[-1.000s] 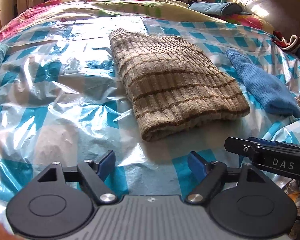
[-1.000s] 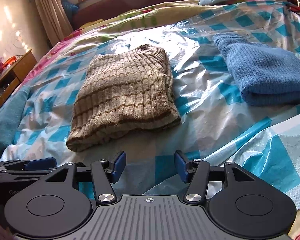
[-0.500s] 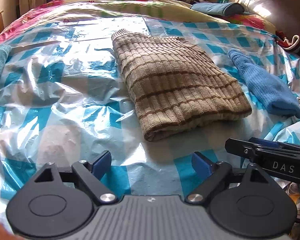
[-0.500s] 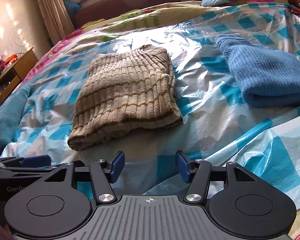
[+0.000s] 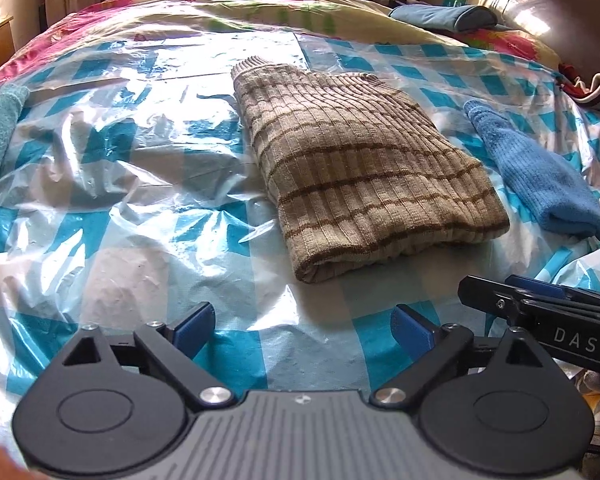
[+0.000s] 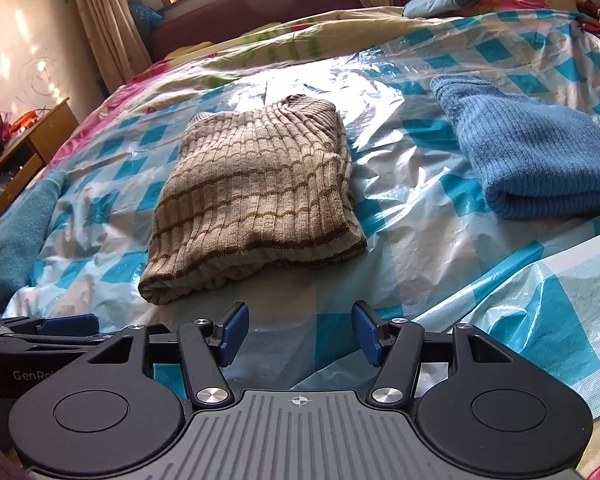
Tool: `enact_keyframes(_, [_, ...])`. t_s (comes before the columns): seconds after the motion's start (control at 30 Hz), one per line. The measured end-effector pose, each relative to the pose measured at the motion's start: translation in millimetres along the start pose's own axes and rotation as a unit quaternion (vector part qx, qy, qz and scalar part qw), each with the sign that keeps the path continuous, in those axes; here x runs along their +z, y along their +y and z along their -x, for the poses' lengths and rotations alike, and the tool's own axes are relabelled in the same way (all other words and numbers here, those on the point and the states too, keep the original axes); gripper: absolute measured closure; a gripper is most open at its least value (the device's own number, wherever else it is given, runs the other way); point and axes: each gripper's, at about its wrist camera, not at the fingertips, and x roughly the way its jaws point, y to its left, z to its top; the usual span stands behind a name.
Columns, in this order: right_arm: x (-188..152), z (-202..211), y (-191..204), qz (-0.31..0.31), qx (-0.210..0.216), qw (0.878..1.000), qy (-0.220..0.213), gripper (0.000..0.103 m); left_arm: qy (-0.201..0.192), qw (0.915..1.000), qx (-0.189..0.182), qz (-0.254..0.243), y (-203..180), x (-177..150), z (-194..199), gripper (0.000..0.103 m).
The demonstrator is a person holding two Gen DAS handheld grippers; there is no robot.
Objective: Fold small clothes
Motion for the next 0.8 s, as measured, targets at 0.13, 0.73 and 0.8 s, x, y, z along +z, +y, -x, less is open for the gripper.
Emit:
enact_keyframes(0.13, [0.3, 3.3, 1.7, 0.004, -0.001, 1.0, -0.004, 0.046, -0.002, 0.9999, 0.01, 0.002, 2.2, 1.9, 1.9, 0.002])
enact_keyframes(0.73, [-4.2, 2.7, 9.5, 0.025, -0.017, 1.0, 0.002, 0.035, 0.0, 0.9988, 0.049, -0.011, -1.0, 1.3, 1.3, 0.0])
enact_keyframes(0.8, [-4.1, 2.1, 9.6, 0.026, -0.019, 0.999, 0.003, 0.035, 0.001, 0.9987, 0.049, -0.01, -1.0, 0.7, 0.8, 0.0])
